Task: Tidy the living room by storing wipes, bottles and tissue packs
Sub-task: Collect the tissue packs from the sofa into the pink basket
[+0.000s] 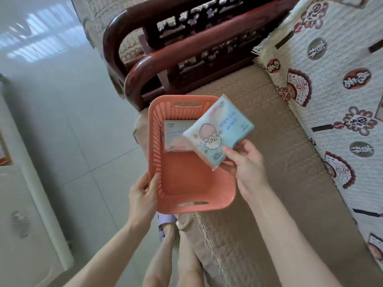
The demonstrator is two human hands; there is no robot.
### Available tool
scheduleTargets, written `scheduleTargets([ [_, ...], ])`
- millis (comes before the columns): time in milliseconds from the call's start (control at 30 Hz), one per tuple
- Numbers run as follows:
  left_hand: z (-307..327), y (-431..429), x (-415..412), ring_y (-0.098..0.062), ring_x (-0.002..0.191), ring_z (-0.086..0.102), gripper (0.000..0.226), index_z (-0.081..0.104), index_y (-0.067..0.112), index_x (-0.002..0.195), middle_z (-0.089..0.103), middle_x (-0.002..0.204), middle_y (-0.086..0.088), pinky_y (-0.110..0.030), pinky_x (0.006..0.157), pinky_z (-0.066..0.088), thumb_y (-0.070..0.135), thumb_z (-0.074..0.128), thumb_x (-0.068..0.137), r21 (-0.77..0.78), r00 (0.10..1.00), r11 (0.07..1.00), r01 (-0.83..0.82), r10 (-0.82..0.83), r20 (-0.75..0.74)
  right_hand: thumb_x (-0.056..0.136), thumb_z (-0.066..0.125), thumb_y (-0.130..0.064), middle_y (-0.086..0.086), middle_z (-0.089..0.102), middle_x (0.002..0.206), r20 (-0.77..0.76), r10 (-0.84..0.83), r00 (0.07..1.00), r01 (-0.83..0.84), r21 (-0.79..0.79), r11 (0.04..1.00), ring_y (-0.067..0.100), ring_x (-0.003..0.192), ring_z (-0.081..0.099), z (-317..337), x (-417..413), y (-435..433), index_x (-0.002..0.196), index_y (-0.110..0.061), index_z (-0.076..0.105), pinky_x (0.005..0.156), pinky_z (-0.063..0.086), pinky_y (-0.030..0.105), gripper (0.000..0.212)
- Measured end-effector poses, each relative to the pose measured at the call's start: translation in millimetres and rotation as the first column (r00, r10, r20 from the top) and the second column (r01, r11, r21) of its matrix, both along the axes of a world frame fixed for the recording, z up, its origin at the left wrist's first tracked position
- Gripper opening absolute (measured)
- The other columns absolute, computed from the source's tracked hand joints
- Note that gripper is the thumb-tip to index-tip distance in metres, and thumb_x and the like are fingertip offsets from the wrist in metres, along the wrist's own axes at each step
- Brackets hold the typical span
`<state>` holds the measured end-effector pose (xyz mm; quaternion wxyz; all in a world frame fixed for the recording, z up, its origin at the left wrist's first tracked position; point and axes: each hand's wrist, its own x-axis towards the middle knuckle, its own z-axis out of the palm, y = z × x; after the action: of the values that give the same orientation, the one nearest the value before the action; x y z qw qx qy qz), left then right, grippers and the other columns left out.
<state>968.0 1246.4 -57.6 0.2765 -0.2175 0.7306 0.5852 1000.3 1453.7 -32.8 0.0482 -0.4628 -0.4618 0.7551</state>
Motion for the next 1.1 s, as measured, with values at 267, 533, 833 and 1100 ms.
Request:
scheduleTargets([
  [267, 10, -16, 12, -0.022, 0.079, 0.055, 0.023, 0.067, 0.021, 0.08, 0.063, 0.083, -0.011, -0.041, 0.075, 0.046, 0.014, 0.054, 0.097, 0.036, 0.998, 0.997, -0.063, 0.064, -0.015, 0.086, 0.059, 0.008, 0.005, 0.07, 0.086, 0.2, 0.005, 0.98, -0.005, -0.004, 1.0, 0.019, 0.078, 0.069, -36, -33, -74, 0.085, -0.012, 0.056, 0.059, 0.06, 0.031, 0.02],
  [533, 18, -29, 20, -0.014, 0.08, 0.061, 0.027, 0.073, 0.026, 0.088, 0.073, 0.087, -0.003, -0.036, 0.076, 0.052, 0.009, 0.054, 0.096, 0.101, 0.981, 0.978, -0.185, 0.189, -0.033, 0.087, 0.058, 0.01, 0.021, 0.065, 0.112, 0.287, -0.091, 0.954, 0.159, -0.222, 0.962, 0.03, 0.084, 0.065, -61, -73, -112, 0.104, -0.005, 0.058, 0.061, 0.055, 0.031, 0.023],
  [833, 7, -69, -3, -0.01, 0.078, 0.064, 0.026, 0.074, 0.032, 0.095, 0.074, 0.085, 0.007, -0.033, 0.078, 0.053, 0.016, 0.054, 0.098, 0.125, 0.974, 0.967, -0.224, 0.227, -0.012, 0.093, 0.055, -0.003, 0.023, 0.062, 0.12, 0.42, 0.224, 0.88, -0.149, -0.204, 0.968, 0.035, 0.099, 0.066, -78, -125, -155, 0.118, -0.004, 0.056, 0.061, 0.054, 0.034, 0.025],
  [1100, 19, -145, -76, -0.013, 0.081, 0.062, 0.025, 0.075, 0.025, 0.095, 0.074, 0.091, -0.005, -0.034, 0.081, 0.054, 0.013, 0.054, 0.097, 0.139, 0.971, 0.961, -0.239, 0.238, 0.022, 0.097, 0.051, -0.005, 0.017, 0.059, 0.127, 0.36, 0.161, 0.919, -0.067, -0.261, 0.963, 0.035, 0.114, 0.06, -69, -192, -230, 0.116, -0.008, 0.054, 0.079, 0.051, 0.034, 0.02],
])
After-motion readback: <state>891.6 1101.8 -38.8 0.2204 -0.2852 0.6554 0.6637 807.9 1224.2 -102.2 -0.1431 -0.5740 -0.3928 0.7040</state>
